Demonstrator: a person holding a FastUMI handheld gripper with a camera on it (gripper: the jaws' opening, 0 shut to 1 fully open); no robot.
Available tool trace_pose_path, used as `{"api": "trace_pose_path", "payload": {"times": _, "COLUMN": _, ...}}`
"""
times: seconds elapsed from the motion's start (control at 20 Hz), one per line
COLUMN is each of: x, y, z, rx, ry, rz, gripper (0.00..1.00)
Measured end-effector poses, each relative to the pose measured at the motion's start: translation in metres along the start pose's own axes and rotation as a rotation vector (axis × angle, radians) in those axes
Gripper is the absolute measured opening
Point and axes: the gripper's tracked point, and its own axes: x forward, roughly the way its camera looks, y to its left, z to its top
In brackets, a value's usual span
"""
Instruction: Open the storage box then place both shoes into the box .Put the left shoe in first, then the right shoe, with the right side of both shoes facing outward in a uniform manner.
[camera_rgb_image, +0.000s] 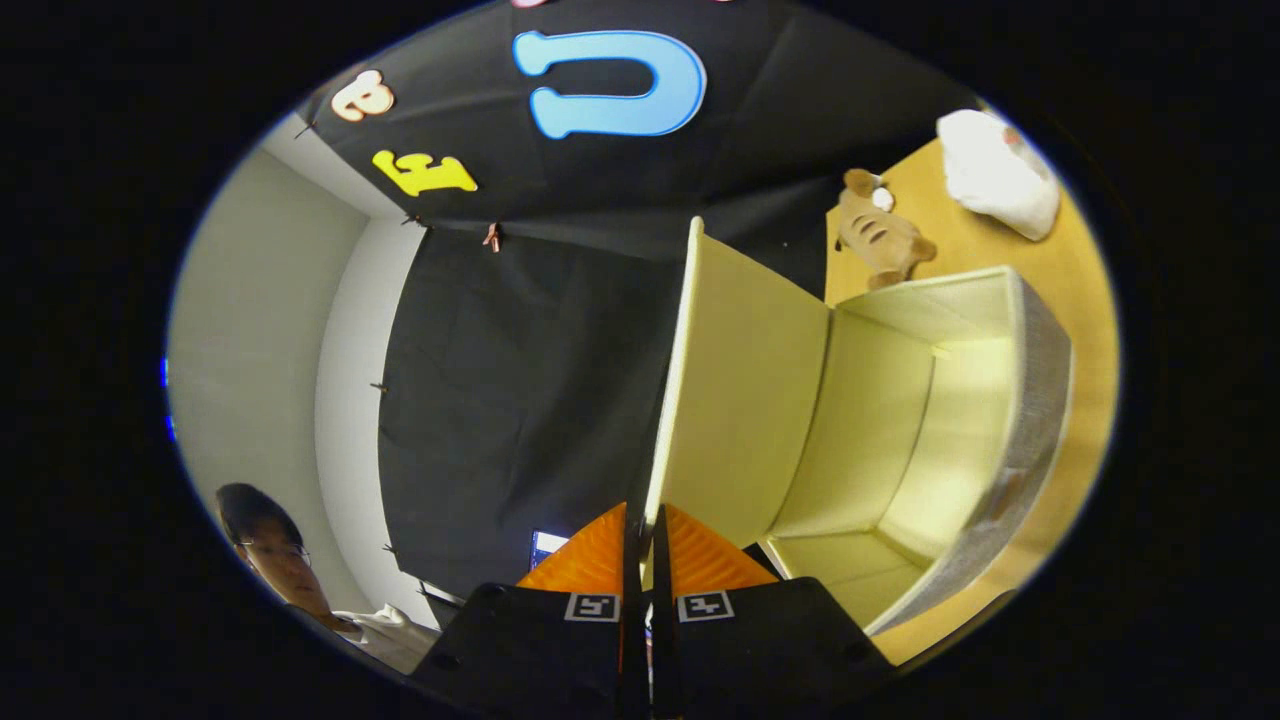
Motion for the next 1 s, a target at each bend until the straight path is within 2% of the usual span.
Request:
{"api": "trace_pose_path", "payload": {"times": 0.25, "x": 0.064, "y": 0.010, "z": 0.006, "rx": -0.056, "ry": -0.038, "rz": -0.023, "gripper": 0.06}}
{"api": "trace_pose_path", "payload": {"times": 0.6, "x": 0.135, "y": -0.005, "z": -0.001, "rx": -0.069, "ry": -0.039, "rz": -0.093, "gripper": 0.08}}
{"api": "trace_pose_path", "payload": {"times": 0.75, "x": 0.150, "y": -0.014, "z": -0.005, "rx": -0.086, "ry": -0.035, "rz": -0.139, "gripper": 0.23}}
{"api": "trace_pose_path", "payload": {"times": 0.8, "x": 0.153, "y": -0.017, "z": -0.009, "rx": -0.095, "ry": -0.035, "rz": -0.153, "gripper": 0.31}}
{"api": "trace_pose_path", "payload": {"times": 0.85, "x": 0.153, "y": -0.021, "z": -0.007, "rx": -0.112, "ry": -0.038, "rz": -0.167, "gripper": 0.45}}
{"api": "trace_pose_path", "payload": {"times": 1.0, "x": 0.150, "y": -0.020, "z": -0.006, "rx": -0.156, "ry": -0.051, "rz": -0.177, "gripper": 0.70}}
